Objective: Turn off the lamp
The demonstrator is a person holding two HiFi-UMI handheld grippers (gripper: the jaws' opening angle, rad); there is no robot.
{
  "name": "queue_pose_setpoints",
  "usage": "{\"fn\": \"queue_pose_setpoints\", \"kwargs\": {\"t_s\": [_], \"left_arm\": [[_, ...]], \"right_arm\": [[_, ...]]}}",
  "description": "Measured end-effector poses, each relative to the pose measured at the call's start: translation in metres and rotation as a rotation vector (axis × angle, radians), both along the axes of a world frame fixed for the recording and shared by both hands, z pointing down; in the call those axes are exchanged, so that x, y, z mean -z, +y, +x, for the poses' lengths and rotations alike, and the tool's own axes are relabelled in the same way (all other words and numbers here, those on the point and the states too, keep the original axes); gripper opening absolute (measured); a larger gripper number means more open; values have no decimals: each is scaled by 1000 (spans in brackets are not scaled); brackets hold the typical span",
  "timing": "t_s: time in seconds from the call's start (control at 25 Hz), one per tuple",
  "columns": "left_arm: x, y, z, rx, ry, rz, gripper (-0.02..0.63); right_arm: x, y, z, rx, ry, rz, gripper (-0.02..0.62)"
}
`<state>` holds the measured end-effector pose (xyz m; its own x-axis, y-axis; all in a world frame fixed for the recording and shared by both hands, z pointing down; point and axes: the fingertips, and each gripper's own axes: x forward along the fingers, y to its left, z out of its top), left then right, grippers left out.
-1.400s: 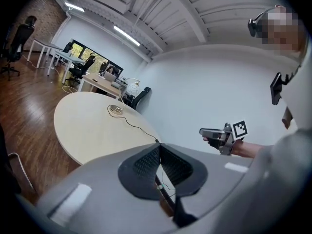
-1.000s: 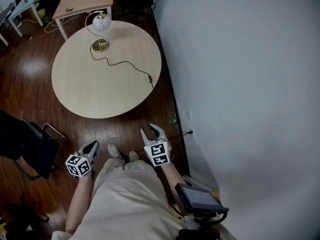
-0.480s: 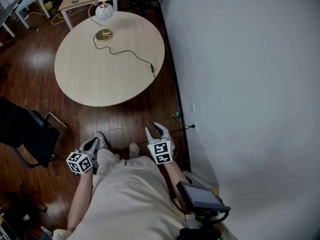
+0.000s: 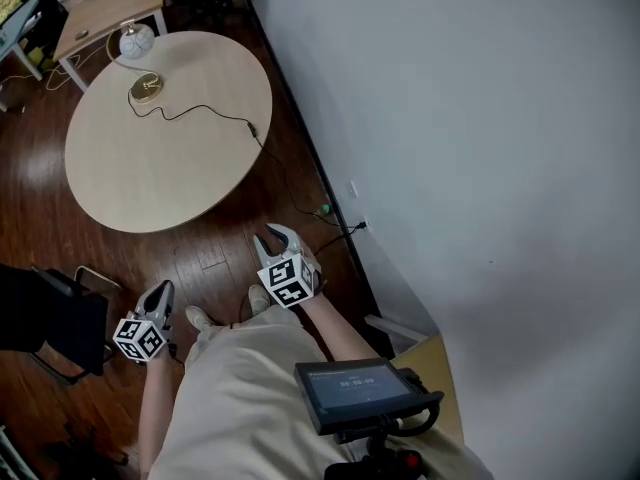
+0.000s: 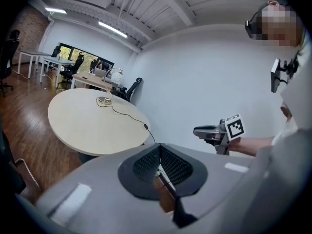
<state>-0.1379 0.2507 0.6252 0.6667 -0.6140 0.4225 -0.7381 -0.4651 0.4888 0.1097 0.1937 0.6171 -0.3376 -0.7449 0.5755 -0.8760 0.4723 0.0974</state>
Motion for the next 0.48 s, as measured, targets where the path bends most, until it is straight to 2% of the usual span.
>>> {"fn": "queue_pose_setpoints", "kwargs": {"t_s": [0.16, 0.28, 0.48], "left_arm": [[0, -1, -4, -20, -10, -1, 5], [-2, 1, -3, -26, -8, -13, 5], [-6, 3, 2, -39, -10, -27, 5]], "right_arm": [[6, -4, -13, 5, 29, 13, 86], [4, -6, -14, -8, 75, 23, 0], [2, -8, -13, -14, 84, 19, 0]]}}
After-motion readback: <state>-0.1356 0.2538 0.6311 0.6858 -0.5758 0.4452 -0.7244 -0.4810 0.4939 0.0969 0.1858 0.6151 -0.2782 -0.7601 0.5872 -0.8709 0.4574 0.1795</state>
